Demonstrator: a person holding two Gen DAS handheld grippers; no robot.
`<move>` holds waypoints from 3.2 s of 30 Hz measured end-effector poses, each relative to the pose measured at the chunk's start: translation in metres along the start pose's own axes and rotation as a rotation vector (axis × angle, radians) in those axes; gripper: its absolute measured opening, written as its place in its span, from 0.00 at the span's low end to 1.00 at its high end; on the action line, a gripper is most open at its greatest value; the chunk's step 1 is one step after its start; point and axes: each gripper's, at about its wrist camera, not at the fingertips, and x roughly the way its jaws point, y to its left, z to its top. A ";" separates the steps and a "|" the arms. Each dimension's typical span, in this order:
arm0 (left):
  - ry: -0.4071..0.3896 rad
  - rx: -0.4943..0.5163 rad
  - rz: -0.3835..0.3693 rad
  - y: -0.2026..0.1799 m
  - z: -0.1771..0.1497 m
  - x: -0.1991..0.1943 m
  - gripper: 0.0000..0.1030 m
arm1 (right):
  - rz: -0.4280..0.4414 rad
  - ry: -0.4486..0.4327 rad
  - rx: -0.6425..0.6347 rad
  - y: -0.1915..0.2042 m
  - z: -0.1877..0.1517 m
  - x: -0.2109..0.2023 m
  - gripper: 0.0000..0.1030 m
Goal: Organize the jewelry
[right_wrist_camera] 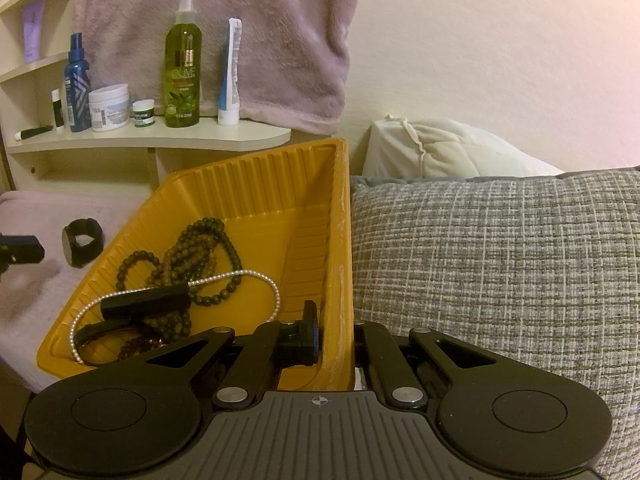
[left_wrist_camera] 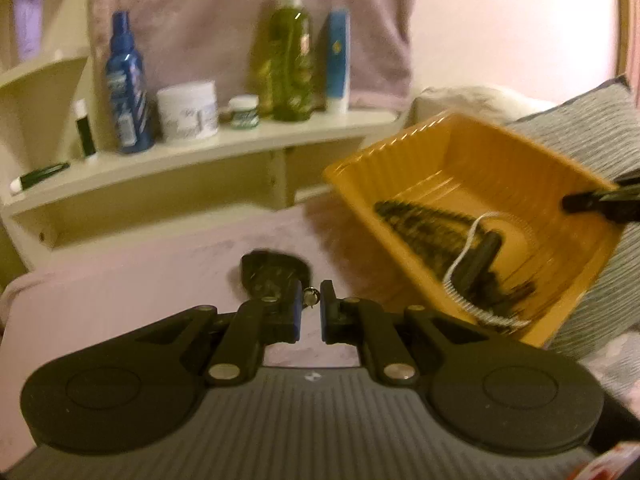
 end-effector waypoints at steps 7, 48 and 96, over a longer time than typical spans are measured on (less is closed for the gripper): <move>-0.047 -0.006 -0.124 -0.021 0.020 -0.014 0.08 | 0.001 -0.005 -0.004 0.002 0.001 -0.002 0.03; -0.030 0.075 -0.220 -0.075 0.025 0.000 0.27 | 0.002 -0.005 -0.001 0.003 0.001 -0.005 0.04; 0.094 0.086 0.062 0.016 -0.007 0.079 0.44 | -0.001 0.026 0.002 -0.003 -0.002 0.007 0.03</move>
